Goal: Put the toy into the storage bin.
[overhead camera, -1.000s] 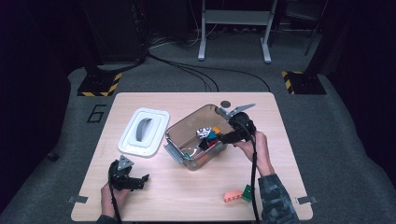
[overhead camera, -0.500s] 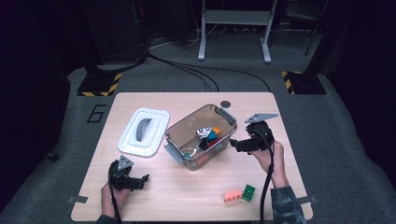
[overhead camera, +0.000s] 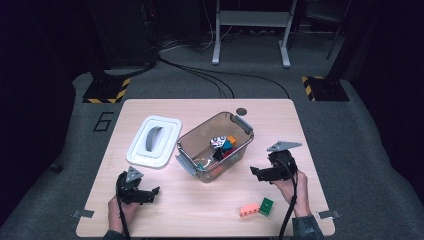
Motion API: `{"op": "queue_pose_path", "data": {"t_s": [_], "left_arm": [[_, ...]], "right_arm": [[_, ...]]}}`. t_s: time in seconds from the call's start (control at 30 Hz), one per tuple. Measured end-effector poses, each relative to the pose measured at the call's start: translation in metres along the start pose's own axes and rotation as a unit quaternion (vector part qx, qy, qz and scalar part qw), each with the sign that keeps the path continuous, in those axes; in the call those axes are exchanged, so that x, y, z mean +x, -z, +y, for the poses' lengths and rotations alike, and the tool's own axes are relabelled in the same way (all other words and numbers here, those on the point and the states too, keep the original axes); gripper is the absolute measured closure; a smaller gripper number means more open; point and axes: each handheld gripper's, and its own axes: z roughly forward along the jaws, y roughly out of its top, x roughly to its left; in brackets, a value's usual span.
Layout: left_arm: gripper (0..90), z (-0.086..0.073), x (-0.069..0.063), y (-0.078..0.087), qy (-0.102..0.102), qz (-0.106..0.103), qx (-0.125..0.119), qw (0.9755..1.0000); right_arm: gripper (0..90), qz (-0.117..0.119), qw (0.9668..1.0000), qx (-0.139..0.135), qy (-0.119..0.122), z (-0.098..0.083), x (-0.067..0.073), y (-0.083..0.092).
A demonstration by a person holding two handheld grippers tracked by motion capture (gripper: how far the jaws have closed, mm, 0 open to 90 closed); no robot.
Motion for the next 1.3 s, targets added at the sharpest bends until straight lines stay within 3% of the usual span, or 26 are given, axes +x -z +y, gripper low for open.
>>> {"op": "queue_pose_path", "data": {"t_s": [0.37,0.63,0.67,0.7,0.83,0.97,1.03,1.17,1.3], "left_arm": [[1.2,0.0,0.0,0.0,0.001,-0.001,0.001,1.0],[1.1,0.0,0.0,0.0,0.001,0.001,-0.001,1.0],[1.1,0.0,0.0,0.0,0.001,0.001,-0.001,1.0],[1.1,0.0,0.0,0.0,0.001,0.001,-0.002,1.0],[1.1,0.0,0.0,0.0,0.001,0.0,0.001,1.0],[1.1,0.0,0.0,0.0,0.001,0.0,0.0,1.0],[1.1,0.0,0.0,0.0,0.001,0.001,-0.001,1.0],[1.1,0.0,0.0,0.0,0.001,0.0,0.0,1.0],[1.1,0.0,0.0,0.0,0.001,0.001,-0.001,1.0]], "right_arm": [[16.2,-0.005,0.9992,0.028,-0.028,-0.054,0.0,-0.001],[38.8,0.005,0.9988,0.034,-0.035,-0.08,-0.005,0.009],[38.8,0.005,0.9988,0.034,-0.035,-0.08,-0.005,0.009],[48.0,-0.001,0.9984,0.037,-0.044,-0.084,-0.005,0.009],[55.8,0.022,0.9977,0.044,-0.047,-0.09,-0.003,0.008],[61.1,0.029,0.9973,0.056,-0.037,-0.091,-0.001,0.005],[65.3,0.033,0.9971,0.065,-0.021,-0.089,0.003,0.003],[68.4,0.026,0.9964,0.08,-0.01,-0.087,0.006,0.0],[74.7,-0.007,0.995,0.098,-0.012,-0.087,0.004,-0.004]]}}
